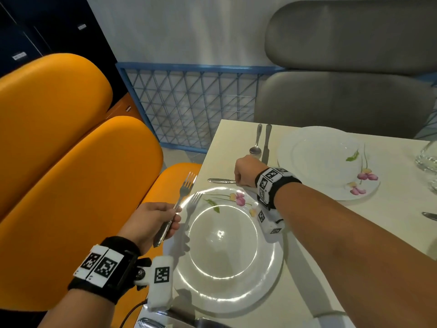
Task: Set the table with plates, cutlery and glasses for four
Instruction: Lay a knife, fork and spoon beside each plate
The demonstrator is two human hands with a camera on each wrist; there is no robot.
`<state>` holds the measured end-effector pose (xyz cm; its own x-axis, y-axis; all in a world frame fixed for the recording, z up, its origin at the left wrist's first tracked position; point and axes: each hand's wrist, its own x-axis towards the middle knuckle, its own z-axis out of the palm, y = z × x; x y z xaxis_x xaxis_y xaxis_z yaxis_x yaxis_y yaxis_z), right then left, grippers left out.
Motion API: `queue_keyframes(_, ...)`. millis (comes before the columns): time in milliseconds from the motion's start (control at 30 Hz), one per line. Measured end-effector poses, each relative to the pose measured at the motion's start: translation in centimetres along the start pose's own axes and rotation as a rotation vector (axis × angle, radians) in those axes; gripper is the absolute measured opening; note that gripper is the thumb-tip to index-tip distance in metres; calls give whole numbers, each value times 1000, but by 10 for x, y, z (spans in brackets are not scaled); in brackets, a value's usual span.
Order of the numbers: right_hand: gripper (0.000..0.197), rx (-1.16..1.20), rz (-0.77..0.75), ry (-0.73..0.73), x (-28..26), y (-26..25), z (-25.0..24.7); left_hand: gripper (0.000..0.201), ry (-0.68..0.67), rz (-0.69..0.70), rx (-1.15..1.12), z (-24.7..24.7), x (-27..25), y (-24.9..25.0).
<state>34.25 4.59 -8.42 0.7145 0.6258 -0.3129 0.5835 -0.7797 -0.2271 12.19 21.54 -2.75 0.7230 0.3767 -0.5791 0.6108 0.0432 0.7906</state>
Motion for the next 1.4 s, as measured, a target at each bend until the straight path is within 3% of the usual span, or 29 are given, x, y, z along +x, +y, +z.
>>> queue_keyframes(700,17,-18,12,2,-6,-2,4,18,-26,18,-22,9,-13,-2)
queue_keyframes(867,21,-2,-25,112,-12,-7,2,19,-21,18,-6,13,-14,-3)
queue_keyframes(967,25,33,-217,286,-27,-24,-4,18,-11,19,24,21,-14,-2)
queue_keyframes(1100,14,75,-639,475,-63,-50,-10,18,-31,41,59,34,-15,4)
queue_keyframes(1167,20,-13,-737,393,-79,-55,-12,18,-67,65,83,42,-16,10)
queue_keyframes(1267,26,-146,-668,181,-100,-51,-25,18,-118,101,136,53,-17,21)
queue_keyframes(1400,23,-257,-570,144,-126,-34,-39,15,-223,130,206,73,-19,33)
